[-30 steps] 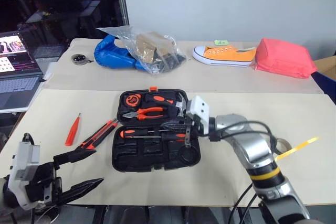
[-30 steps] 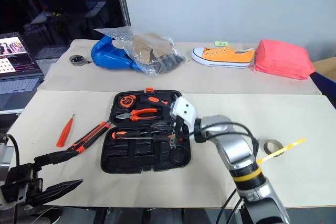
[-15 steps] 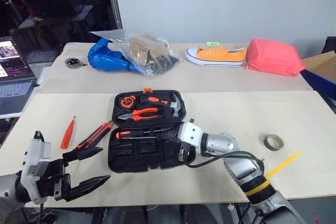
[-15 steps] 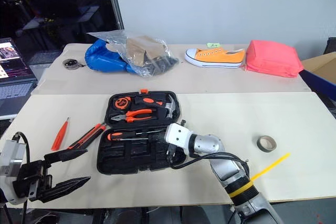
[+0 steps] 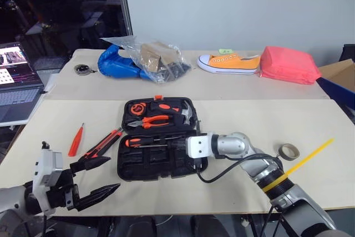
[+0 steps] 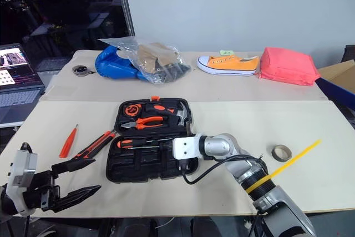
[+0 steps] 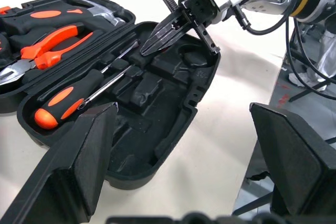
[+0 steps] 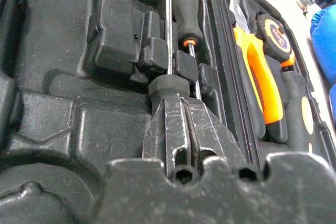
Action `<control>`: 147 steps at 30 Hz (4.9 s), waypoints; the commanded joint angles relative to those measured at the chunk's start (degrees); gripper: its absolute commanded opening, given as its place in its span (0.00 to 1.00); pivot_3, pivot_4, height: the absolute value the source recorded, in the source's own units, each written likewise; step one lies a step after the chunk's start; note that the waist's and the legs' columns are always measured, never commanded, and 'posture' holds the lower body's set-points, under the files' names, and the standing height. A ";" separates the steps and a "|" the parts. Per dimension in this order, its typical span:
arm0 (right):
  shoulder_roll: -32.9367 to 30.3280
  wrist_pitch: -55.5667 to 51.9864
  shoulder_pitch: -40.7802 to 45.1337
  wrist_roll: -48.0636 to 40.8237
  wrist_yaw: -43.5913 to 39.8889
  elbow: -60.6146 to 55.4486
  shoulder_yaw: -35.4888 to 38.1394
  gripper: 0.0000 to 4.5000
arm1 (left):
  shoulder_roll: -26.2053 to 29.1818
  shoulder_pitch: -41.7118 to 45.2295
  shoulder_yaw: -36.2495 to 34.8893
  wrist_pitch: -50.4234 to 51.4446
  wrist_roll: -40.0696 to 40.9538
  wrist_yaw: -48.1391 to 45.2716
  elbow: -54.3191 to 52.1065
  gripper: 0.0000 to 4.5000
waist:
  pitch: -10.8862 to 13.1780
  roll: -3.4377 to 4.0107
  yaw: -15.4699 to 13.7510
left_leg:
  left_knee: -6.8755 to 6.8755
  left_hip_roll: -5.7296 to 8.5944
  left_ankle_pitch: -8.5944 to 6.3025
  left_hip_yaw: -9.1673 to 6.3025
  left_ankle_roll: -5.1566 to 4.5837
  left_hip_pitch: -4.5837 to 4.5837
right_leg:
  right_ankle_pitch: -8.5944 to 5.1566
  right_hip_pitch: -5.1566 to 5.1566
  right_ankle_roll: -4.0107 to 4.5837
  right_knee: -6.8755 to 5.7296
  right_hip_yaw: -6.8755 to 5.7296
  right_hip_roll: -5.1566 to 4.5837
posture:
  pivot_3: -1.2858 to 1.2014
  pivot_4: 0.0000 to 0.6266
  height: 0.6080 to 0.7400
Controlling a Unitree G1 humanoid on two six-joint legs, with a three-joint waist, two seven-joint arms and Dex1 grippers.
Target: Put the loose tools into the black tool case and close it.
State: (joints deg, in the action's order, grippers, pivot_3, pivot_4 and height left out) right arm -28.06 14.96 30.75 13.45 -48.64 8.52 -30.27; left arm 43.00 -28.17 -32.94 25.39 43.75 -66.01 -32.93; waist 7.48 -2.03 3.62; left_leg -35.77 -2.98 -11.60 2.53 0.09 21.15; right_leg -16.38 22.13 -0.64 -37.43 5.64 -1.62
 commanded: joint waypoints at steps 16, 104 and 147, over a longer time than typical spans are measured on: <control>1.60 -5.05 -2.00 -18.23 -6.47 1.48 12.92 0.01 | -5.10 4.09 0.04 0.49 -2.14 14.45 -0.59 0.96 | 0.09 -0.04 -1.36 | 0.12 0.03 -0.14 0.16 0.23 0.23 | 0.06 0.03 -0.08 0.30 -0.24 -0.77 | 0.52 0.24 1.00; -17.04 -28.29 -37.76 -46.57 -10.76 -42.02 43.97 1.00 | 5.68 38.46 32.03 4.14 -22.62 5.71 10.13 0.45 | 0.52 0.44 -2.75 | -0.32 0.06 -0.22 0.43 -0.10 1.24 | 0.33 0.29 -0.82 0.32 -0.40 0.13 | 0.52 0.24 1.00; -17.14 -28.91 -34.53 -46.96 -10.72 -40.89 42.46 1.00 | -4.77 21.98 31.36 -6.27 -21.55 14.00 12.68 0.01 | 0.47 0.52 -2.59 | -0.31 0.09 -0.22 0.50 -0.10 1.10 | 0.44 0.22 -0.72 0.34 -0.28 0.07 | 0.52 0.24 1.00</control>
State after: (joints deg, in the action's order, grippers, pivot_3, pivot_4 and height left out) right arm -45.01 -14.42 -3.94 -32.79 -59.19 -31.05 11.74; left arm 37.80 -7.11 -2.63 20.17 24.00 -52.08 -21.29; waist 7.95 -1.51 1.03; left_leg -36.09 -2.88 -11.82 3.03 0.00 22.24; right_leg -15.98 22.34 -1.44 -37.09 5.36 -1.55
